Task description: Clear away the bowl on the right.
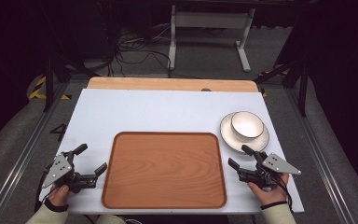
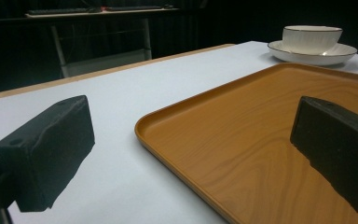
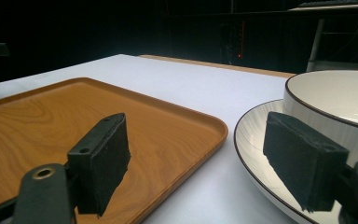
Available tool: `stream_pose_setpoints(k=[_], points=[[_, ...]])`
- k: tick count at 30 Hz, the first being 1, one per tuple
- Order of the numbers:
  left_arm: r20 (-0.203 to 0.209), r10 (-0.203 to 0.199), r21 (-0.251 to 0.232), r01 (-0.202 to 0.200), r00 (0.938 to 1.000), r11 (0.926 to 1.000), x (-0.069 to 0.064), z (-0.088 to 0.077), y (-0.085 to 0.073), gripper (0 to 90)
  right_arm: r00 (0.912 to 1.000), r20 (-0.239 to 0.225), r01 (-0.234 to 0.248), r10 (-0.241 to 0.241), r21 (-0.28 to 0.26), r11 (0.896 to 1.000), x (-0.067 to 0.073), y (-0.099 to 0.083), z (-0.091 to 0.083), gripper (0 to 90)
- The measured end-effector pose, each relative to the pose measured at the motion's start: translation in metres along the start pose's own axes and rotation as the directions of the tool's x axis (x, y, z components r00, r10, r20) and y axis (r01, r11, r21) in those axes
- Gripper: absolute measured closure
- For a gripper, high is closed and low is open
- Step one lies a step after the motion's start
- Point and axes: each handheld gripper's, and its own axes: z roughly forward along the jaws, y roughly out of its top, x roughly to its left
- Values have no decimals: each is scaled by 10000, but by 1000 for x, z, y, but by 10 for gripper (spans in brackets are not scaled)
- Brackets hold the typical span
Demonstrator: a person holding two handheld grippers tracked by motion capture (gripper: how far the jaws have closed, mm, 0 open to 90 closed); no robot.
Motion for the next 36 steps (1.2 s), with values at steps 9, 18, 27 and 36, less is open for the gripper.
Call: stream_pose_setpoints(k=[9, 18, 27, 36], points=[[43, -22, 34, 21, 10000, 10000, 0, 0, 0, 2, 10000, -65, -35, 35, -33, 10000, 0, 0, -1, 219], [46, -26, 31, 26, 10000, 10000, 0, 0, 0, 3, 9999, -5, -105, 105, -44, 9999, -1, 0, -1, 211], [26, -22, 18, 22, 10000, 10000, 0, 0, 0, 2, 9997, 228, -31, 29, 88, 10000, 0, 4, 2, 235], [20, -53, 15, 53, 10000, 10000, 0, 0, 0, 3, 9995, 203, 265, -261, -192, 9995, 5, 22, 1, 233]])
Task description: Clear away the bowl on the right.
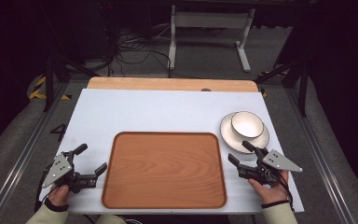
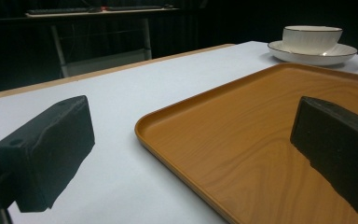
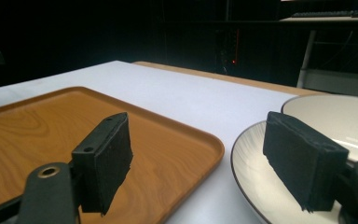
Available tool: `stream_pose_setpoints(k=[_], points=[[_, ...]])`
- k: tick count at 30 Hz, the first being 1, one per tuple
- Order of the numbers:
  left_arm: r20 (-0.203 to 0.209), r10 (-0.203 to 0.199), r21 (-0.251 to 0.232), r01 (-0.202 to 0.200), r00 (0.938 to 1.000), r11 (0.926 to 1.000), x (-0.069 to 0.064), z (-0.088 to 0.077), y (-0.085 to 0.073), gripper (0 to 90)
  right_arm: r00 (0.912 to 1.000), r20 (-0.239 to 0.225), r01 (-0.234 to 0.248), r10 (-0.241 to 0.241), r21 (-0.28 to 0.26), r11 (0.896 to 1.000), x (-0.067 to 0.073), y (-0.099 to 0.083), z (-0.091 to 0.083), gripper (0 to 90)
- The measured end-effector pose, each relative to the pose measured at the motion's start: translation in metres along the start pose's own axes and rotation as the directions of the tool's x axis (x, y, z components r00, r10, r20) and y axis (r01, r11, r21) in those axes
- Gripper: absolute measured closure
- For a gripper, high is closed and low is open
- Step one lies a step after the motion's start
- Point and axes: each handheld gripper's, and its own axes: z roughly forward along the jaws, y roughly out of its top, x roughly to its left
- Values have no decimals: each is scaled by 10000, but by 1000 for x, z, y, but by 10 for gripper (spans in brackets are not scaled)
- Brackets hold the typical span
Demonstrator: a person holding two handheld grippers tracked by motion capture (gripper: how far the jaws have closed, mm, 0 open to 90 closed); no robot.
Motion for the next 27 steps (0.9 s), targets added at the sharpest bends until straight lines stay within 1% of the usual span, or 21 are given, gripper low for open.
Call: stream_pose_setpoints(k=[4, 5, 11, 16, 19, 23, 27], points=[[9, 29, 6, -29, 10000, 10000, 0, 0, 0, 2, 10000, -60, 14, -14, -105, 9999, 1, 9, -1, 233], [10, 37, 8, -37, 10000, 10000, 0, 0, 0, 2, 9998, -215, -19, 15, -166, 9999, 2, 15, -1, 233], [7, 1, -2, -1, 10000, 10000, 0, 0, 0, 2, 9997, -216, 95, -100, -249, 9996, 4, 29, -1, 233], [15, 27, -4, -27, 10000, 10000, 0, 0, 0, 3, 9996, -281, 74, -79, -191, 9998, 2, 35, 1, 233], [16, 25, -6, -25, 10000, 10000, 0, 0, 0, 2, 9997, -215, 65, -68, -113, 9999, -1, 39, 2, 233], [4, -5, -3, 5, 10000, 10000, 0, 0, 0, 3, 9997, -195, 122, -126, -243, 9996, -1, 48, 1, 233], [22, -10, 43, 10, 10000, 10000, 0, 0, 0, 2, 9996, -172, 214, -219, -294, 9993, -2, 52, 0, 233]])
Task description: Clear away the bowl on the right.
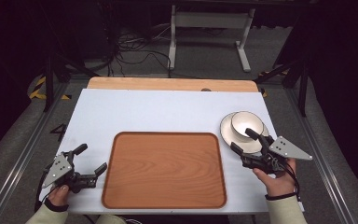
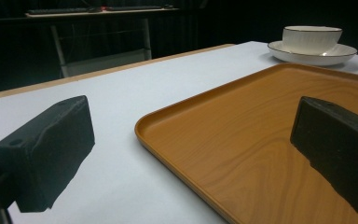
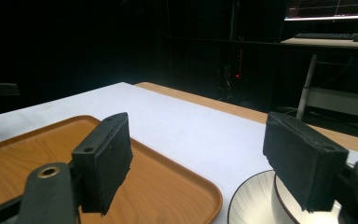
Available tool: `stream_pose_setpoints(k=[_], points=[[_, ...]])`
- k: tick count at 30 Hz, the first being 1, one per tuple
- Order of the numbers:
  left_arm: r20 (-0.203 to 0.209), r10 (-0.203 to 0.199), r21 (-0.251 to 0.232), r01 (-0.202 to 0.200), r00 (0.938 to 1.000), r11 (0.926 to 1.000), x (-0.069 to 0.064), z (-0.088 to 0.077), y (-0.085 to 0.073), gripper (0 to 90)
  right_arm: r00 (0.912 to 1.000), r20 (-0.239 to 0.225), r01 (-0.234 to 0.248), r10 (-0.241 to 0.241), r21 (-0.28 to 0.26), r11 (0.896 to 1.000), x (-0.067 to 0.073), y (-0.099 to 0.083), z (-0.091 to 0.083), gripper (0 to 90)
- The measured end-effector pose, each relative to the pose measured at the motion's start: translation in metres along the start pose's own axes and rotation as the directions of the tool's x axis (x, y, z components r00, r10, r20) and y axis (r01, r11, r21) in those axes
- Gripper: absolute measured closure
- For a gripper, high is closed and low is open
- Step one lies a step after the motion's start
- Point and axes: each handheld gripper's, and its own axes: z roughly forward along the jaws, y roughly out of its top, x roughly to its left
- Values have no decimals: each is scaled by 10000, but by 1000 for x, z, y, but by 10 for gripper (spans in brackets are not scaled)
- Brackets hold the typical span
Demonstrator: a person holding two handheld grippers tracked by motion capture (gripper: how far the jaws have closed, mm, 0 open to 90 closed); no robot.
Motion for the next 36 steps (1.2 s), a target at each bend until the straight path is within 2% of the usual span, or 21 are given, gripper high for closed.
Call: stream_pose_setpoints(k=[6, 14, 26, 36], points=[[2, -2, 9, 2, 10000, 10000, 0, 0, 0, 2, 9999, 14, -112, 112, 139, 9998, -8, 7, 3, 249], [0, -11, 4, 11, 10000, 10000, 0, 0, 0, 2, 9995, 325, -57, 35, 682, 9977, -28, 21, 16, 257], [0, -24, 9, 24, 10000, 10000, 0, 0, 0, 3, 9970, 769, -69, -8, 993, 9950, -57, 29, 33, 255], [-4, -14, 4, 14, 10000, 10000, 0, 0, 0, 3, 9925, 1198, -389, 254, 1116, 9930, -79, 33, 40, 257]])
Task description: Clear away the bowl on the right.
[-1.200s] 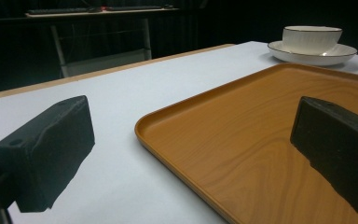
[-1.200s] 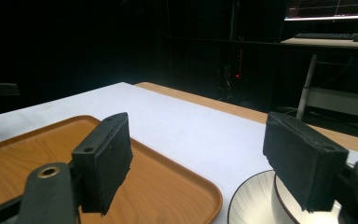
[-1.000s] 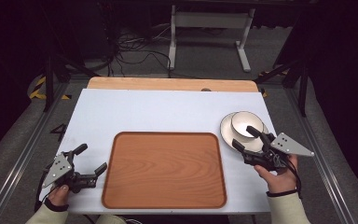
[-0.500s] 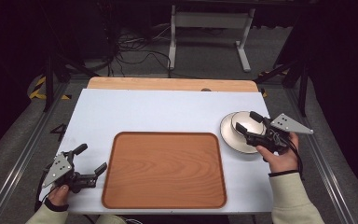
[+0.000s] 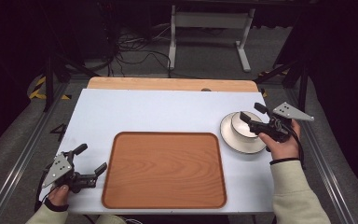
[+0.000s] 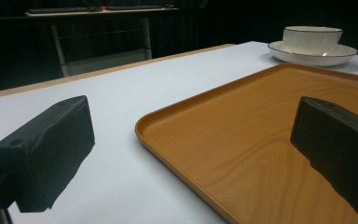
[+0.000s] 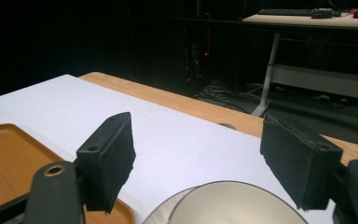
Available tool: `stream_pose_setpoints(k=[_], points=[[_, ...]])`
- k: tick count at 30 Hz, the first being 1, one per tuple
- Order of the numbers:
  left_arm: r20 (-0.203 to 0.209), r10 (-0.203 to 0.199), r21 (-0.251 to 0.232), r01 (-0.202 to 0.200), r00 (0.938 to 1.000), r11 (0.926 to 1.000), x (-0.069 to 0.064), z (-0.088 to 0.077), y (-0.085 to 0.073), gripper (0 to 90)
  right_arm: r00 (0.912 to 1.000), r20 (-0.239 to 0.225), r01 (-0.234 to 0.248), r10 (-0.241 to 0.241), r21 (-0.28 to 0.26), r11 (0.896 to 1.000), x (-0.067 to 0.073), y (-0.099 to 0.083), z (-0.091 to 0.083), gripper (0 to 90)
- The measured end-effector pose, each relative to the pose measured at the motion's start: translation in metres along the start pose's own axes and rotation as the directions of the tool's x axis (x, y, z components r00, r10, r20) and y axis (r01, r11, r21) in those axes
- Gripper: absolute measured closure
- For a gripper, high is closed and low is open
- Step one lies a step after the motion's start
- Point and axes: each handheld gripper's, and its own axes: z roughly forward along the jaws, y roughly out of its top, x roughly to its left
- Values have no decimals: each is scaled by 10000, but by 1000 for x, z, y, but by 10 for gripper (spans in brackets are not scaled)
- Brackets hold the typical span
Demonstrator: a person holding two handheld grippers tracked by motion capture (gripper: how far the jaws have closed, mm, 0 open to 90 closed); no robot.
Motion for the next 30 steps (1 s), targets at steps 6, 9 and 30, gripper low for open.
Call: stream_pose_setpoints(k=[6, 9, 30], points=[[-1, 1, 3, -1, 10000, 10000, 0, 0, 0, 2, 9997, 224, -134, 132, 81, 9999, -20, -5, 5, 268], [-3, 8, 0, -8, 10000, 10000, 0, 0, 0, 2, 9992, 395, -80, 73, 166, 9998, -25, -7, 7, 281], [9, 28, 11, -28, 10000, 10000, 0, 0, 0, 2, 9810, 1867, -1274, 536, 4098, 9032, -58, -20, 21, 443]])
